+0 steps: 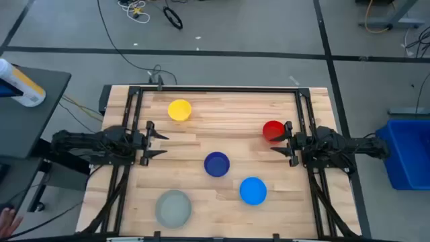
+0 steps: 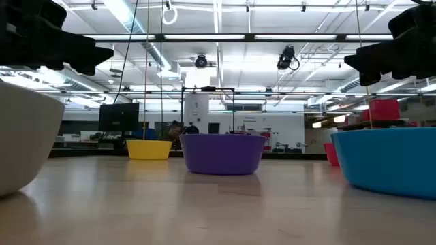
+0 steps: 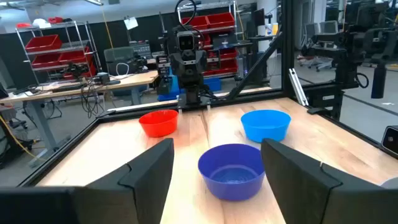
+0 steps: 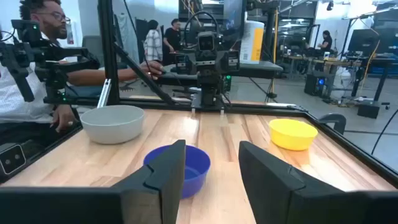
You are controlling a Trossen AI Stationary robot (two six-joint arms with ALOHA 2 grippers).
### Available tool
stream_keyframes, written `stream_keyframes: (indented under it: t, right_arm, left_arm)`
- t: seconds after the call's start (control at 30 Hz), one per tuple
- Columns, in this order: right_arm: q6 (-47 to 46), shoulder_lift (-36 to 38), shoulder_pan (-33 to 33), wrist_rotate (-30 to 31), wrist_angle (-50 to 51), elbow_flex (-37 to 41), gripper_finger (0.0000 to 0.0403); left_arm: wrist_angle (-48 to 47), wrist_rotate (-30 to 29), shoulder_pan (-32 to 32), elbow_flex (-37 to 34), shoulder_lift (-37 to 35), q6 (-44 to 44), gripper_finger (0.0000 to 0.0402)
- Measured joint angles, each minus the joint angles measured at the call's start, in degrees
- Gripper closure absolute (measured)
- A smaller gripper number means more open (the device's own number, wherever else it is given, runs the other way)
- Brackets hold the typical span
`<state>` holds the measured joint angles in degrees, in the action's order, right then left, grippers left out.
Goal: Nest bowls inside each other
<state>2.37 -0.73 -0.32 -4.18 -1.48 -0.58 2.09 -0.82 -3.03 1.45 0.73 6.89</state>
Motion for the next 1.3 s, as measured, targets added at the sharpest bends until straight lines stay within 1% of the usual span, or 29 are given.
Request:
stream_keyframes:
  t: [1.3]
  right_arm:
    - [0.0, 0.0, 0.0, 0.0, 0.0, 0.0, 0.0242]
  left_arm:
    - [0.0, 0.0, 0.0, 0.0, 0.0, 0.0, 0.0152]
